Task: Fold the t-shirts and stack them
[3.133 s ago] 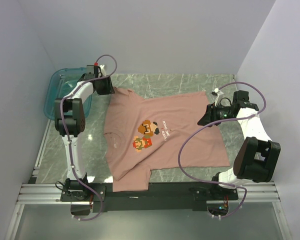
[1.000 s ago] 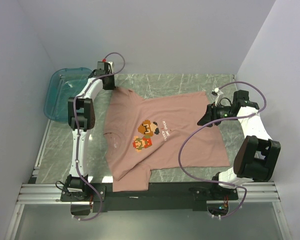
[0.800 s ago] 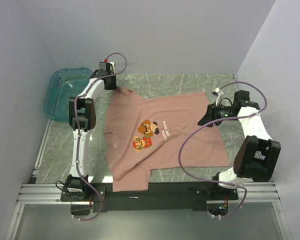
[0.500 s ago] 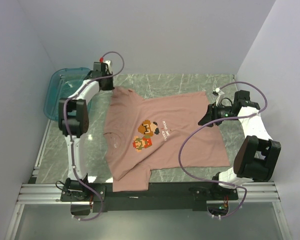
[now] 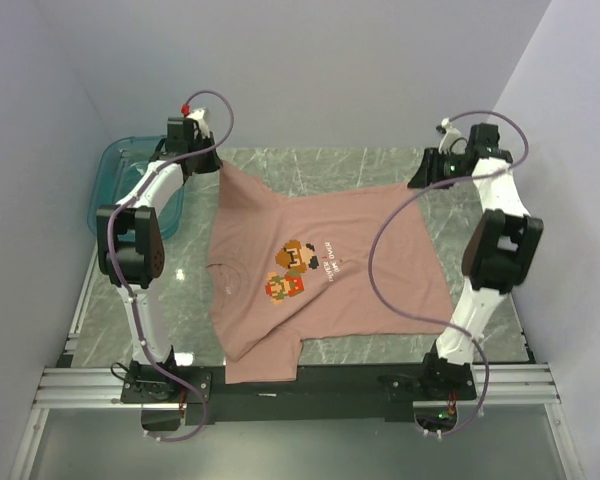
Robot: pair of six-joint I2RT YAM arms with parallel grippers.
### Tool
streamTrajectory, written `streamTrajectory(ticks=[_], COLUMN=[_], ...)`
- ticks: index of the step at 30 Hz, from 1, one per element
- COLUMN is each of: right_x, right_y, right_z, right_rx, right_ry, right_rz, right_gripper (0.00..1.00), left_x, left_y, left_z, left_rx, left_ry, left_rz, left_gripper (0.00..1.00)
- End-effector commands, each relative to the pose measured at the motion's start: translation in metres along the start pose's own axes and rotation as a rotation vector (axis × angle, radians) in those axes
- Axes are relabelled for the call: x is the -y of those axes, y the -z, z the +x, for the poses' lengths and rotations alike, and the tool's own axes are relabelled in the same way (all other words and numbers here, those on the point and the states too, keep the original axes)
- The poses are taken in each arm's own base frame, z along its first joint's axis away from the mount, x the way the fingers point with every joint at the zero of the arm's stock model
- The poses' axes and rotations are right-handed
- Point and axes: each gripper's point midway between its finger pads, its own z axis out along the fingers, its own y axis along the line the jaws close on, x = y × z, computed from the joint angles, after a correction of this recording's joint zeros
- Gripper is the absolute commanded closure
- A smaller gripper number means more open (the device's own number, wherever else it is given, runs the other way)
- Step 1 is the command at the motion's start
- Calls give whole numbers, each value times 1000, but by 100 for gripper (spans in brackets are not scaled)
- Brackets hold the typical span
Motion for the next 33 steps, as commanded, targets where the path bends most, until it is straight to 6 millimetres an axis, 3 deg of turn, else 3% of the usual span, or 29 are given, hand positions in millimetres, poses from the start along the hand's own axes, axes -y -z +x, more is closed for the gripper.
streamTrajectory(ticks=[1, 4, 9, 13, 20, 33], right_x=[49, 75, 101, 120, 132, 127], right_y=[-34, -59, -83, -100, -121, -126], right_z=[-36, -54, -72, -68, -42, -34], right_rx=[23, 46, 102, 98, 28, -31], right_ry=[-137, -207, -258, -284, -281, -214], right_rz=[127, 162, 213, 260, 304, 400], right_gripper=[53, 57, 60, 61, 60, 58], left_x=[9, 10, 10, 13, 14, 15], left_y=[-2, -2, -3, -2, -3, -5], left_z=[-1, -1, -2, -1, 2, 1], left_rx=[10, 9, 2, -3, -12, -15], left_ry=[6, 2, -4, -5, -8, -17], left_rz=[48, 53, 57, 75, 82, 91], left_gripper=[100, 100, 100, 100, 100, 100])
